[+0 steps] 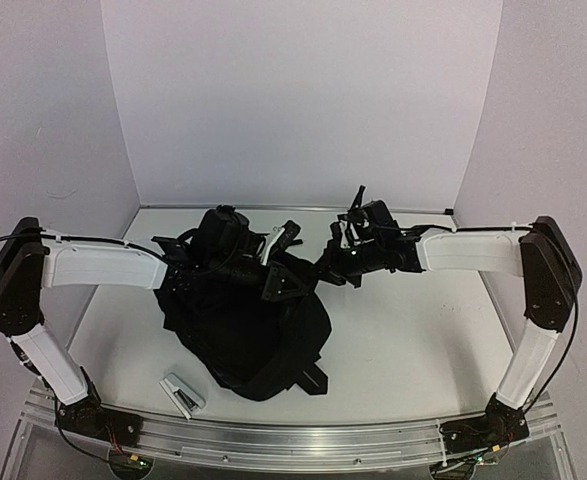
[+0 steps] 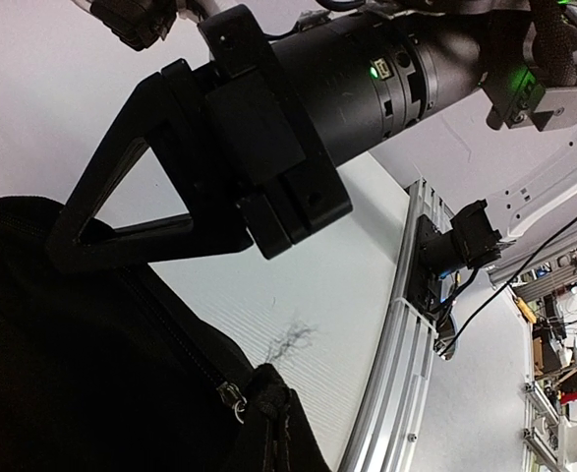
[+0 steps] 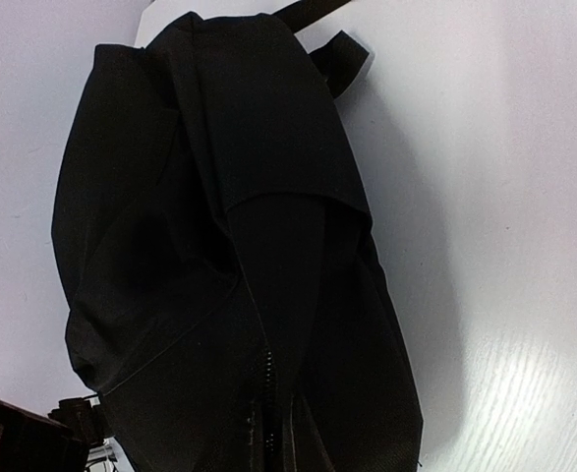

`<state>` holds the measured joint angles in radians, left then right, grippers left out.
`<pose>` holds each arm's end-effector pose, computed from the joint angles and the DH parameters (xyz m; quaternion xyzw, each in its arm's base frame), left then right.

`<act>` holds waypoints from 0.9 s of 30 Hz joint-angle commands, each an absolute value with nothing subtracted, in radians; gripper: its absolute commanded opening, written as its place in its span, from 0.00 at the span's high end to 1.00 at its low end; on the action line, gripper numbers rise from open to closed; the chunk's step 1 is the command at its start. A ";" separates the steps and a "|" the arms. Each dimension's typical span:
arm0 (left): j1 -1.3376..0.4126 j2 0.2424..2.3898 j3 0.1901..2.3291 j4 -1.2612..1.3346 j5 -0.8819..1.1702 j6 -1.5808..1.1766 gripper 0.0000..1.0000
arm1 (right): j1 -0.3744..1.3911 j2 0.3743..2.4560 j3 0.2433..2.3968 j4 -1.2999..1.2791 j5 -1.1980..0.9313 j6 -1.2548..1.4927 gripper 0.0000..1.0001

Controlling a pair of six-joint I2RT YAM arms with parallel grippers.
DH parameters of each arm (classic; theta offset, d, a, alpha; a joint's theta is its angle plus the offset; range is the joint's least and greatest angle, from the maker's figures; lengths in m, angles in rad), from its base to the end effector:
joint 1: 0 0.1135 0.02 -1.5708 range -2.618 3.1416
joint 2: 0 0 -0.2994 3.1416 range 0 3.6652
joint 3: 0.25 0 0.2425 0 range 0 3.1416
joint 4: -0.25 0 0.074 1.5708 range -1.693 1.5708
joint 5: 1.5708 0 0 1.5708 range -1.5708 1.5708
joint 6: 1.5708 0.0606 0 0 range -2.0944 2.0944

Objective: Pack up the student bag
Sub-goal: Zip the student bag at the center of the board.

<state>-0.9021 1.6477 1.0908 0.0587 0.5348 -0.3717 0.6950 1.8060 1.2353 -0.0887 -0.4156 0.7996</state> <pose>0.2144 -0.3212 0.2785 0.3476 0.7647 -0.4757 0.2611 0.3086 0.2892 0.2489 -0.0447 0.8822 0.4286 0.1900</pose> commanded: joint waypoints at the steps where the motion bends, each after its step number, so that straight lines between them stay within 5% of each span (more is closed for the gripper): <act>1: -0.950 1.529 1.144 0.015 0.681 -0.372 1.00 | 0.593 1.870 1.286 -0.080 -0.268 0.758 1.00; 27: -0.975 1.470 1.121 -0.192 0.659 -0.335 1.00 | 0.446 2.023 1.470 -0.078 -0.369 0.657 1.00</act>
